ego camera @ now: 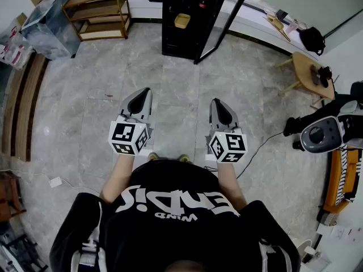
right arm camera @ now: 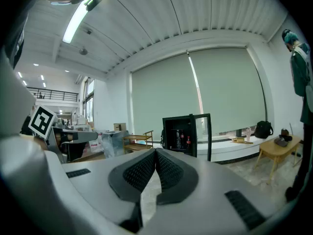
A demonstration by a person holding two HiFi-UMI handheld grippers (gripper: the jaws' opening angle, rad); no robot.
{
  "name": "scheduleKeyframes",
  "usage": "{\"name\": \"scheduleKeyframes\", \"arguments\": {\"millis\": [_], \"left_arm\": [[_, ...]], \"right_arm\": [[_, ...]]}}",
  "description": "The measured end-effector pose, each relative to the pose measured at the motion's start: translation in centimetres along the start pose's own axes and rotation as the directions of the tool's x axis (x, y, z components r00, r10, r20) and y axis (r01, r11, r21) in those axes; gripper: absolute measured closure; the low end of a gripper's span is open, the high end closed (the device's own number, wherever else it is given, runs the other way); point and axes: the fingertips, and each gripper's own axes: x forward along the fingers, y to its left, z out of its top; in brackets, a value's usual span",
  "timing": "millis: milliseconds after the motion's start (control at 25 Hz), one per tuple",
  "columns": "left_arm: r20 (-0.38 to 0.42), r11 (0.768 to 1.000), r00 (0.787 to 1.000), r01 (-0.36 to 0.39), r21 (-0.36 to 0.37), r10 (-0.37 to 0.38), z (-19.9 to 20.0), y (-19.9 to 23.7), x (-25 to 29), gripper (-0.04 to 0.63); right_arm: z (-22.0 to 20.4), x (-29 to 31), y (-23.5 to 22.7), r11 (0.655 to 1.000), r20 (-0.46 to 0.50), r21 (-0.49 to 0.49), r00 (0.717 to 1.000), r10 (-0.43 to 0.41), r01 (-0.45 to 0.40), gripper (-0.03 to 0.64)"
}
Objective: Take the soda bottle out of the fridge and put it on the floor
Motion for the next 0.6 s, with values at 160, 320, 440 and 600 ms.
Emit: {"name": "scheduleKeyframes", "arguments": {"millis": [160,320,440,600], "left_arm": [[-0.003,1.000,1.000,0.006,-0.002,-0.006,-0.1,0.3,-0.4,0.589],[-0.014,1.000,1.000,0.023,0.004,-0.023,-0.3,0.9,-0.8,0.589],[-0.016,0.999,0.999,0.042,0.008,-0.042,-0.3,1.8,-1.1,0.589],[-0.019,0.996,0.997,0.081,0.040,-0.080,-0.5,2.8,-1.2,0.589]], "right_arm": [[-0.2,0.0,0.8,1.000,-0.002,0.002,1.000,0.004,-0.004,0.595],[-0.5,-0.2,1.8,1.000,0.000,0.023,1.000,0.000,0.000,0.595],[-0.9,-0.1,2.6,1.000,-0.010,0.021,1.000,-0.016,0.017,0.595],[-1.8,-0.3,3.4,0.998,-0.012,0.015,0.999,-0.053,0.053,0.595]]}}
